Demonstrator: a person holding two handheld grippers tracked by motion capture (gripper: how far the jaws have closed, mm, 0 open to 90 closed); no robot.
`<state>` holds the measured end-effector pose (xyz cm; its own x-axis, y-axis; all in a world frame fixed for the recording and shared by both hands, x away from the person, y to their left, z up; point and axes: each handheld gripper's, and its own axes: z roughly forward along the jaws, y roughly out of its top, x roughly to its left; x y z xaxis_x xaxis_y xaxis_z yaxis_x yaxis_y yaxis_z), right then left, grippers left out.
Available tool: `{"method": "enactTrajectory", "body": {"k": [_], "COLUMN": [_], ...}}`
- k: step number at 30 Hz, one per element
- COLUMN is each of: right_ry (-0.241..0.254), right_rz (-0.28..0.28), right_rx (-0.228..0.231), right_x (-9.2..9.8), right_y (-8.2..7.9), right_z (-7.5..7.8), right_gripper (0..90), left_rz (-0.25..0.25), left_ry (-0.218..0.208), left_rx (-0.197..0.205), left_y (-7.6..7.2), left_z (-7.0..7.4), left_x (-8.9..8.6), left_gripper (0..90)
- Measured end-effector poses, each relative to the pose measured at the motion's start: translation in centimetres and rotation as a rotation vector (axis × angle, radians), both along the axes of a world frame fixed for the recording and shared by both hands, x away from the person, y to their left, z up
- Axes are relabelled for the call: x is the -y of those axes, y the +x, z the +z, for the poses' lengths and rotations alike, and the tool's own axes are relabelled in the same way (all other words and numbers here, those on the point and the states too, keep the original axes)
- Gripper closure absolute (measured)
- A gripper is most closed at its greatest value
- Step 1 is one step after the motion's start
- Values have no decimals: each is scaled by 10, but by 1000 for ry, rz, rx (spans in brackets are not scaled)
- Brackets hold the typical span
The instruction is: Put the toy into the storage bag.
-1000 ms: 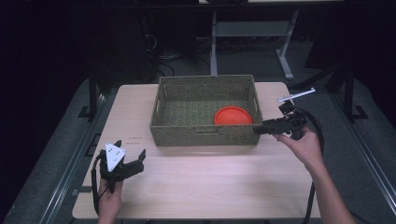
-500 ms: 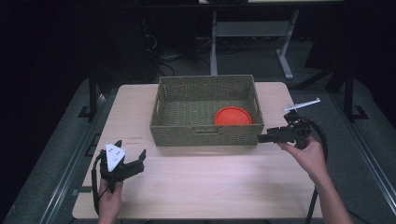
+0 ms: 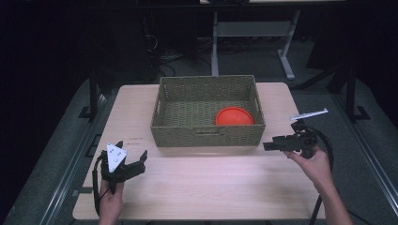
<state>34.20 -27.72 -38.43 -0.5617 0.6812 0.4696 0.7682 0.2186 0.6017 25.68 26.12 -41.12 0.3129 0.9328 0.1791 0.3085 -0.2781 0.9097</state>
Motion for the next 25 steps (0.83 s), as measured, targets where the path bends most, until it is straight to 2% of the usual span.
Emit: {"method": "enactTrajectory", "body": {"k": [2,9,13,18,22,25], "right_ry": [12,2,5,5,3,10], "right_rz": [-5,-10,-11,-7,-10,-25], "right_rx": [-4,-3,11,-5,6,54], "right_x": [2,5,8,11,13,12], "right_y": [-2,-14,-25,-40,-56,-73], "right_z": [-2,-12,-16,-27,-37,-43], "right_gripper": [262,261,261,247,242,227], "left_rz": [1,-6,-7,-7,-9,-10], "left_ry": [0,0,-4,-7,-4,-8], "left_rx": [-3,-5,0,-1,-2,-3], "left_y": [0,0,0,-1,-2,-1], "left_z": [0,-1,0,1,1,0], "left_x": [0,1,1,0,1,2], "left_gripper": [128,128,128,128,128,128]}}
